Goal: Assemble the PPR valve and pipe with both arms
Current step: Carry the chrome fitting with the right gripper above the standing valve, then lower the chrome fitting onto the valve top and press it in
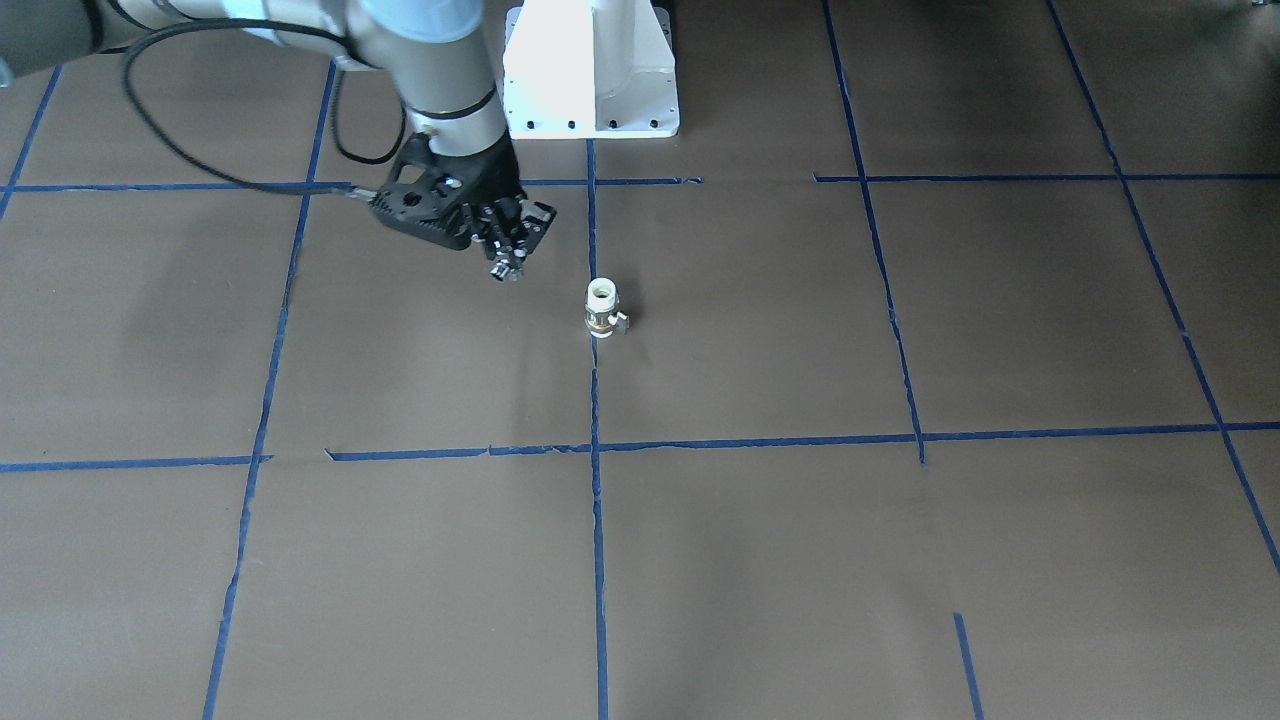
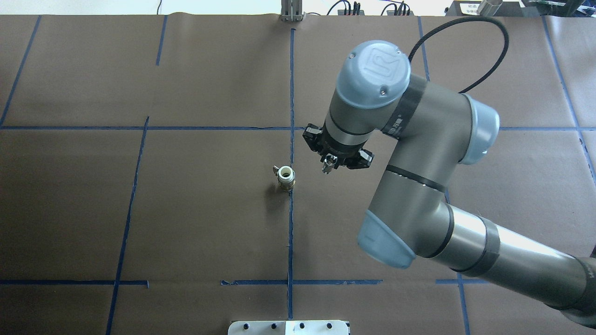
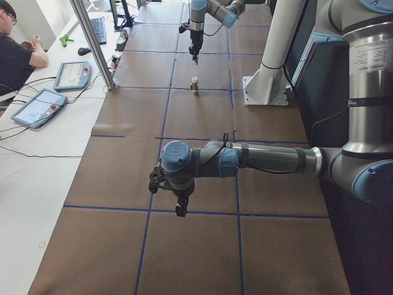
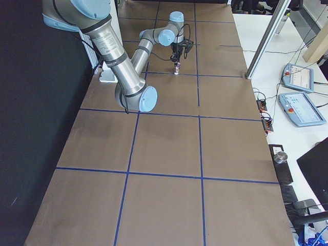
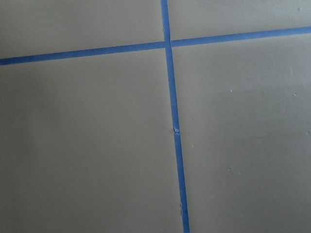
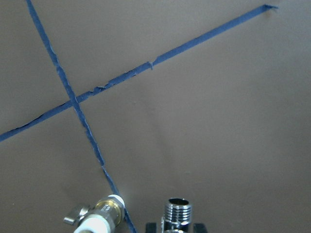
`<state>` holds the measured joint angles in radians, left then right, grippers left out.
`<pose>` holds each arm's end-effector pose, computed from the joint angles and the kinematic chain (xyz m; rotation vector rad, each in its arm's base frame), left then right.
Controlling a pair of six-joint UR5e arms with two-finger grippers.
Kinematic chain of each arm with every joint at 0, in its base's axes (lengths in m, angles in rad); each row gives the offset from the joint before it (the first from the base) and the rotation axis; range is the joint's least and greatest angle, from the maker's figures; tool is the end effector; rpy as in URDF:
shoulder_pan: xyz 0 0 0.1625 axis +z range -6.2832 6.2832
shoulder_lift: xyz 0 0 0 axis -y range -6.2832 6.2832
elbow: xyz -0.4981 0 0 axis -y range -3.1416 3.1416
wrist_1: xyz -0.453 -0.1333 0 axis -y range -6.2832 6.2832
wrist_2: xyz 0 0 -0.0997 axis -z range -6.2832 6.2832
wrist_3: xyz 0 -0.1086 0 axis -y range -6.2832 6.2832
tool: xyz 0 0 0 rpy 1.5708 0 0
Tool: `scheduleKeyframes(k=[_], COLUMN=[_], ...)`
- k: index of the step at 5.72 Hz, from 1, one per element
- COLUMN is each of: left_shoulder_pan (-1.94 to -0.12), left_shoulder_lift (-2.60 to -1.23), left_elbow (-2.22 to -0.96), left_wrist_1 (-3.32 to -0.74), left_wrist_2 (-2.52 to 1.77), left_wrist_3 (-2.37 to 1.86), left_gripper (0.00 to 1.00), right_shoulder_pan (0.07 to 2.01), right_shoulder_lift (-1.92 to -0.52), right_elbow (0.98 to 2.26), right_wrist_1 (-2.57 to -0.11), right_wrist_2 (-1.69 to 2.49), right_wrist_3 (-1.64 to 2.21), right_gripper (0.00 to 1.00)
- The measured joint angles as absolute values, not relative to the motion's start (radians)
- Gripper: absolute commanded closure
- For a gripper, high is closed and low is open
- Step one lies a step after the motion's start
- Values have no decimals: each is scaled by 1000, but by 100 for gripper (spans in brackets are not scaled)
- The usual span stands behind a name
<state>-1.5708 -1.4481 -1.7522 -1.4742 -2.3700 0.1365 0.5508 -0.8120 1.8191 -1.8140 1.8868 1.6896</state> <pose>-0.0555 -0.4880 0.7097 0.0187 0.8001 0.1140 -0.5684 -0.4659 0.1466 -0.1326 -0.8131 0.5112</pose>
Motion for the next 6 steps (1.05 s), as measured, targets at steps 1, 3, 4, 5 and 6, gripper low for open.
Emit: scheduleKeyframes(k=[1,3,4,5,6], left_shoulder_pan=[-1571,-1572,-1572,-1572,-1572], left_shoulder_lift=[-1448,-1448,-1448,-1448,-1448], left_elbow=[-1754,-1758,-1759,-1760,-1761], left_wrist_1=[-1474,-1474,-1474,-1474,-1474], left_wrist_2=[-2370,-2370,-2370,-2370,-2370], left_wrist_3=[137,137,137,136,135], left_gripper=[0,0,0,0,0], right_shoulder_pan=[515,497,495,493,493], right_shoulder_lift=[-755,-672,-662,-658,-656], right_elbow=[1764,1668,1652,1644,1638], right_wrist_1=[-1822,-1829,-1829,-1829,-1828], right_wrist_2=[1835,1804,1796,1789,1784], right_wrist_3=[1759,1816,1820,1821,1821], right_gripper=[100,100,100,100,100])
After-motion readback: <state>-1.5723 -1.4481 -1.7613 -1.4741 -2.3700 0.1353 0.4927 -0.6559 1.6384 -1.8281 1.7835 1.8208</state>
